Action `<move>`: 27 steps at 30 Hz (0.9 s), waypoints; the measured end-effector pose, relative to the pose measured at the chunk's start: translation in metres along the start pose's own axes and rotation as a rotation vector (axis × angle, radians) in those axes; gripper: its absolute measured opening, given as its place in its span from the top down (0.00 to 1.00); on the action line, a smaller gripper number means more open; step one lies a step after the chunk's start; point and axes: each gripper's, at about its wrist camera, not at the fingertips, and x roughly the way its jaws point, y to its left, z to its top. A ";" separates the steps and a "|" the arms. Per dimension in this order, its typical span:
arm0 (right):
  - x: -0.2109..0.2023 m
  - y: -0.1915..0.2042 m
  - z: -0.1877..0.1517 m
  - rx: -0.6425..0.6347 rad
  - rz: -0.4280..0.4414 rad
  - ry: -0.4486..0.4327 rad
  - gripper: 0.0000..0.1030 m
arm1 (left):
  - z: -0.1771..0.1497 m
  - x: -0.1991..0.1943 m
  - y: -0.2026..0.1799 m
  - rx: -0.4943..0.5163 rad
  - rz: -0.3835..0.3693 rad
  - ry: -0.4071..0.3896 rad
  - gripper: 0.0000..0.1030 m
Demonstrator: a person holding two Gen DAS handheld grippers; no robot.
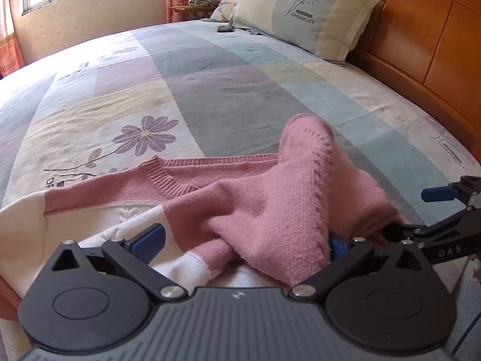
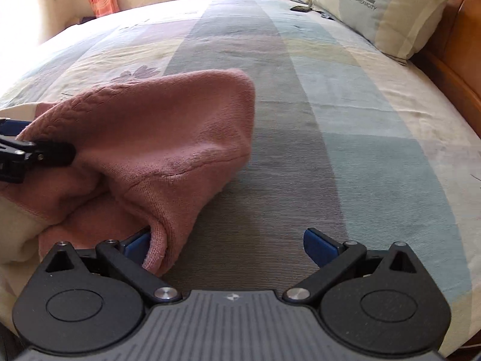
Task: Fold clothes
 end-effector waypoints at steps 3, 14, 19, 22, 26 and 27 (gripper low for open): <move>-0.004 -0.013 0.007 -0.016 -0.100 -0.048 0.00 | 0.000 -0.015 -0.016 0.051 0.000 -0.022 0.01; -0.020 -0.018 -0.016 -0.030 -0.075 -0.114 0.00 | -0.020 -0.085 -0.017 0.032 0.047 -0.065 0.01; -0.010 -0.018 -0.023 -0.053 -0.033 -0.116 0.00 | -0.027 -0.088 0.007 -0.067 0.039 -0.054 0.01; -0.010 -0.024 -0.028 -0.005 0.045 -0.097 0.00 | -0.027 -0.077 0.023 -0.108 0.038 -0.053 0.01; 0.001 -0.017 -0.023 -0.017 0.104 -0.087 0.00 | -0.018 -0.042 0.042 -0.152 -0.012 -0.042 0.01; 0.007 -0.014 -0.021 -0.031 0.091 -0.080 0.00 | -0.015 -0.031 0.046 -0.153 -0.026 -0.039 0.01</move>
